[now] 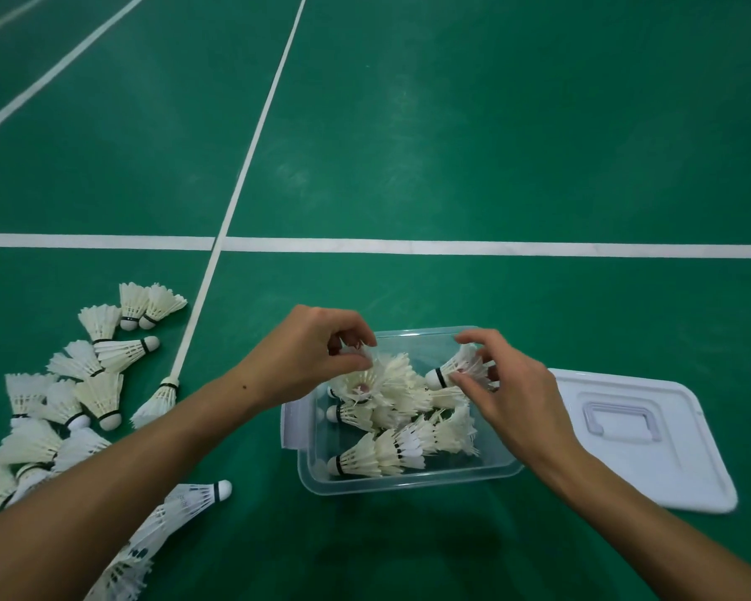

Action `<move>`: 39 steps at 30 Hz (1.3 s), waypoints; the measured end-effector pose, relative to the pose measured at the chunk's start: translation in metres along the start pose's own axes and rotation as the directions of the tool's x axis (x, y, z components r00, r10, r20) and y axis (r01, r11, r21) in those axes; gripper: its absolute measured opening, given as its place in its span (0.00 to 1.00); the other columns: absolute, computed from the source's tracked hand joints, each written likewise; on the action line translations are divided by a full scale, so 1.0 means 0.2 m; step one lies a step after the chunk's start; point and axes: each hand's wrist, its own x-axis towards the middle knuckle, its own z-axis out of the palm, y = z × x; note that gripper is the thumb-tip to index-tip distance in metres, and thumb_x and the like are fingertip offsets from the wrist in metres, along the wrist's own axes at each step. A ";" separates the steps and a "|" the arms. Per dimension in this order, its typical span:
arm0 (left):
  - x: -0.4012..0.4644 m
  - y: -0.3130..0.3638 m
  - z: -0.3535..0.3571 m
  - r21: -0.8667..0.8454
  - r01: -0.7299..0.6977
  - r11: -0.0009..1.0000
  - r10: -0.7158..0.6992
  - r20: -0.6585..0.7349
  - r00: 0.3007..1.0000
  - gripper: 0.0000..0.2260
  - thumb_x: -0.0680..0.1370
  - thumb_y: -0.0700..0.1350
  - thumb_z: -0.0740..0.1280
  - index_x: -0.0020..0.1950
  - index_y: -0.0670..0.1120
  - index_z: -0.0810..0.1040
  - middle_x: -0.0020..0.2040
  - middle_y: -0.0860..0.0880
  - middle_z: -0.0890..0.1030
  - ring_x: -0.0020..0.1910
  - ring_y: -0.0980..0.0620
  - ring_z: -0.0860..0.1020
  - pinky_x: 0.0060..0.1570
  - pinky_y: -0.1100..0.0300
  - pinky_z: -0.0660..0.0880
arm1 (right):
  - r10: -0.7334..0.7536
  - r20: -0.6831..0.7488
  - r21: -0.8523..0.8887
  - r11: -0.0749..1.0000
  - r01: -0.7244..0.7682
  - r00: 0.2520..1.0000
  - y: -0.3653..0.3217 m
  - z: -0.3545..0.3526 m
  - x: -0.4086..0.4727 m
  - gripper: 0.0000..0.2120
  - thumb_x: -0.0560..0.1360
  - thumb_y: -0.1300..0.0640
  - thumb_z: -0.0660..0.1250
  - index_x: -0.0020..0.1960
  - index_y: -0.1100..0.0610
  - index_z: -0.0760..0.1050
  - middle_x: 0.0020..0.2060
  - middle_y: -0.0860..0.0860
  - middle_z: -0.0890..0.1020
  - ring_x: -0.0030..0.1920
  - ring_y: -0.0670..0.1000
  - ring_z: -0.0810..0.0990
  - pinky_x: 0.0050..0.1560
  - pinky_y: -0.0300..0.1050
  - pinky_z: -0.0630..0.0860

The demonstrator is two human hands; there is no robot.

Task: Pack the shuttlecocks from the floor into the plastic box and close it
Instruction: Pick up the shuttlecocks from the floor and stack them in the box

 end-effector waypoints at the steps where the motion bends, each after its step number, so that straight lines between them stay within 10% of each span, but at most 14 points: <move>1: -0.01 0.00 0.00 0.005 0.007 1.000 -0.007 0.001 1.000 0.09 0.75 0.48 0.79 0.53 0.52 0.86 0.42 0.59 0.84 0.40 0.59 0.82 0.41 0.67 0.77 | -0.002 -0.003 -0.028 1.000 0.002 1.000 0.00 0.01 0.00 0.20 0.76 0.50 0.77 0.65 0.44 0.75 0.46 0.46 0.85 0.43 0.52 0.84 0.42 0.51 0.81; 7: -0.02 0.00 0.03 0.015 0.017 1.000 -0.017 0.008 1.000 0.08 0.75 0.48 0.79 0.53 0.52 0.86 0.42 0.61 0.84 0.41 0.63 0.81 0.41 0.71 0.75 | 0.065 0.080 -0.046 0.997 -0.061 0.995 0.00 0.12 0.05 0.22 0.77 0.53 0.77 0.68 0.48 0.73 0.47 0.47 0.82 0.41 0.50 0.78 0.43 0.45 0.71; 17: 0.00 -0.04 0.05 0.084 0.064 0.994 -0.063 -0.008 0.998 0.04 0.77 0.47 0.77 0.51 0.51 0.87 0.42 0.59 0.85 0.40 0.64 0.82 0.43 0.70 0.77 | 0.144 0.282 0.173 0.965 -0.198 0.948 0.00 0.31 0.14 0.20 0.78 0.57 0.76 0.63 0.46 0.70 0.49 0.45 0.79 0.43 0.48 0.83 0.46 0.49 0.84; 25: 0.06 -0.02 0.12 0.136 0.160 0.978 -0.165 0.024 0.986 0.02 0.77 0.48 0.76 0.47 0.51 0.88 0.41 0.58 0.85 0.38 0.65 0.81 0.41 0.67 0.78 | 0.171 0.294 0.215 0.947 -0.239 0.941 -0.01 0.34 0.15 0.18 0.78 0.54 0.75 0.59 0.45 0.67 0.34 0.50 0.82 0.32 0.46 0.81 0.35 0.42 0.80; 39: 0.17 0.12 0.19 0.163 0.160 0.974 -0.156 -0.034 0.987 0.03 0.75 0.45 0.74 0.44 0.47 0.87 0.36 0.55 0.84 0.34 0.60 0.82 0.35 0.64 0.79 | 0.029 0.258 0.299 0.948 -0.109 0.966 -0.11 0.04 0.03 0.26 0.73 0.53 0.76 0.68 0.43 0.72 0.62 0.37 0.77 0.66 0.41 0.73 0.64 0.38 0.72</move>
